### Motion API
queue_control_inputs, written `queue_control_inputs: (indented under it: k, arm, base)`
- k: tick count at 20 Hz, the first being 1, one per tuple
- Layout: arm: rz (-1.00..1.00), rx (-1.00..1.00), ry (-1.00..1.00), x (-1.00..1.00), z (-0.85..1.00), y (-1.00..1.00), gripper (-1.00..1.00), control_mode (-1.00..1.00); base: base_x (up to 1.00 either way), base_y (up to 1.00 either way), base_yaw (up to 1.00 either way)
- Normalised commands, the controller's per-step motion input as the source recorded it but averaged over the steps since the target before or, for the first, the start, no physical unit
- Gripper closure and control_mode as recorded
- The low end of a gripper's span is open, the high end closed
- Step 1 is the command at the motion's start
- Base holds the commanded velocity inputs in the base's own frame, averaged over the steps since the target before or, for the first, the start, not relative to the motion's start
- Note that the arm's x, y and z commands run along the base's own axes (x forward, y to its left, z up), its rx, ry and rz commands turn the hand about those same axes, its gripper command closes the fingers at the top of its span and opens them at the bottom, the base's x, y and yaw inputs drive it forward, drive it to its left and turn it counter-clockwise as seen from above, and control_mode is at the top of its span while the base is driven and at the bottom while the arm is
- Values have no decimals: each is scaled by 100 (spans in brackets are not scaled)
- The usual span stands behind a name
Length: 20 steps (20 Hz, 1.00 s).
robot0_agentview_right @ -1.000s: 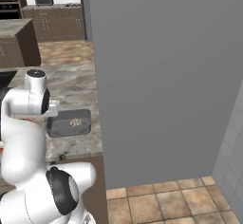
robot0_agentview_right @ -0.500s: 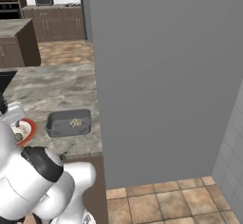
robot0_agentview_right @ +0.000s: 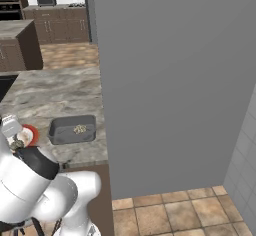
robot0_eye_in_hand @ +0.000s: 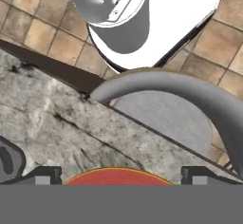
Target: Place two dumplings into each of the tupperware containers and then place the containers in the fridge.
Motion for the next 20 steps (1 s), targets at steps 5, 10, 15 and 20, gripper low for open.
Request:
queue_control_inputs:
  k: [5, 10, 15, 20]
  arm:
    - [3, 0, 0, 35, -31, 3, -100, -100]
    - [2, 0, 0, 36, -27, 33, -100, -100]
    - [1, -1, 2, 38, -29, 54, -100, -100]
    - [1, 0, 2, 49, -25, 14, -100, -100]
  base:
    - [0, 0, 0]
    - [0, 0, 0]
    - [0, 0, 0]
    - [0, 0, 0]
